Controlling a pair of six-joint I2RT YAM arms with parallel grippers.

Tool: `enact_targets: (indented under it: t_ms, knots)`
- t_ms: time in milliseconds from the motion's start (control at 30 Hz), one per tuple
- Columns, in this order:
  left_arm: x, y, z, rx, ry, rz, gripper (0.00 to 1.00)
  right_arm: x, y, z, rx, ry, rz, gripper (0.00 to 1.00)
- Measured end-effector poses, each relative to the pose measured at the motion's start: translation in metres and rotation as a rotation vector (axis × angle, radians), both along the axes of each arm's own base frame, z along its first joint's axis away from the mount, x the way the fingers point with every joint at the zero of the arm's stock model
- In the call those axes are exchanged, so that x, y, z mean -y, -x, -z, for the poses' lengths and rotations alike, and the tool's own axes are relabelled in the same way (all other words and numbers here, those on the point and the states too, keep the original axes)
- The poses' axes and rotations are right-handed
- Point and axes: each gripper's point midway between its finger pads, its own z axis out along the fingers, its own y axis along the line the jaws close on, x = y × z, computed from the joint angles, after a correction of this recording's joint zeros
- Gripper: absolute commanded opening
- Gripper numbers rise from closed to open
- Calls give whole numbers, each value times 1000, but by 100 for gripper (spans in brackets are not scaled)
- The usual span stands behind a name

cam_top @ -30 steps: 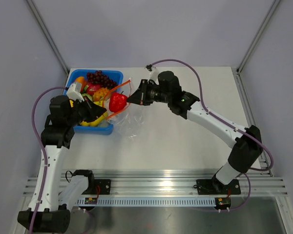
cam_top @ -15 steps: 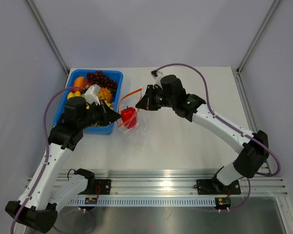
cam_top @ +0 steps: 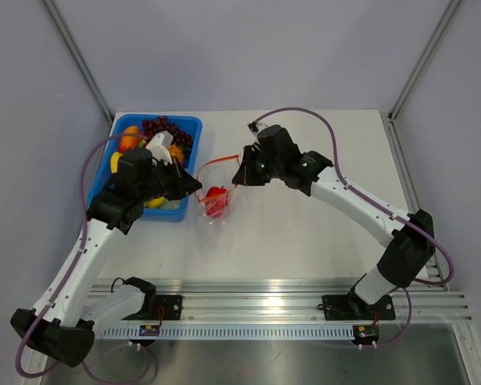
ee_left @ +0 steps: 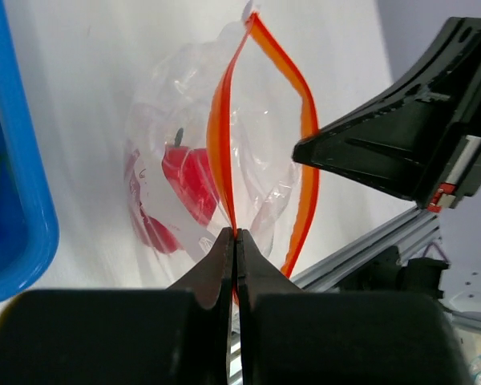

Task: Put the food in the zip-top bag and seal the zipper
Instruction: Adjust the zipper food storage bag at the center of the board.

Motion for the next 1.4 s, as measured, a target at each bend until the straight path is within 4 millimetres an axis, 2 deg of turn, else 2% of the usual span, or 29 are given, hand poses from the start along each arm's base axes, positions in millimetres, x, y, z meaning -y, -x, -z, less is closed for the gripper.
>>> enact_targets:
  t_ms: [67,133,200,233,267,300,367,433,500,533,567,600,667,733,800,867,933,1000,1067,1100,1133,1200,1267,1300,1367,1400]
  knots:
    - [0,-3,-44,99,26,0,0,-6,-6,-46,91,-72,-7,0]
    - [-1,-1,-87,220,64,1,0,-2,-3,-87,178,-144,-12,0]
    - [-4,6,-108,298,92,-2,0,8,8,-116,244,-201,-13,0]
    - [-5,9,-110,315,102,-1,0,12,11,-121,260,-216,-11,0]
    - [-4,9,-106,331,113,1,0,15,14,-117,268,-222,-9,0]
    - [-3,9,-93,315,118,4,0,18,17,-107,255,-212,-6,0]
    - [3,3,-46,226,107,8,0,20,15,-66,199,-154,13,0]
    - [7,1,21,71,66,5,0,23,12,-8,102,-51,37,0]
    - [5,7,77,-89,12,-1,0,30,13,56,-21,85,52,0]
    - [3,12,97,-160,-12,-4,0,33,16,74,-63,132,54,0]
    - [2,16,106,-199,-26,-5,0,37,19,85,-94,166,55,0]
    - [2,18,105,-206,-30,-3,0,39,21,86,-105,180,53,0]
    - [4,14,82,-161,-17,4,0,36,17,62,-75,163,49,0]
    - [7,6,38,-56,11,9,0,27,4,16,18,97,51,0]
    - [8,1,-11,70,50,13,0,21,-5,-44,136,3,50,0]
    - [7,4,-45,168,87,15,0,23,-3,-98,245,-90,51,0]
    - [5,10,-60,221,111,17,0,31,5,-131,316,-151,53,0]
    - [6,14,-56,235,135,25,0,36,10,-138,335,-170,54,0]
    - [10,13,-31,194,142,35,0,36,10,-118,312,-143,56,0]
    - [11,13,-8,145,134,36,0,36,8,-101,286,-113,59,0]
    - [12,15,12,98,123,35,0,36,5,-78,250,-71,65,0]
    - [11,20,64,-30,88,28,0,36,2,-24,161,29,70,0]
    - [9,31,105,-146,56,24,0,40,7,28,59,126,58,0]
    - [8,35,116,-179,47,26,9,41,11,44,21,158,48,0]
    - [8,38,119,-186,40,33,23,42,15,55,-6,183,35,0]
    - [7,37,116,-178,37,34,40,42,15,54,1,182,30,0]
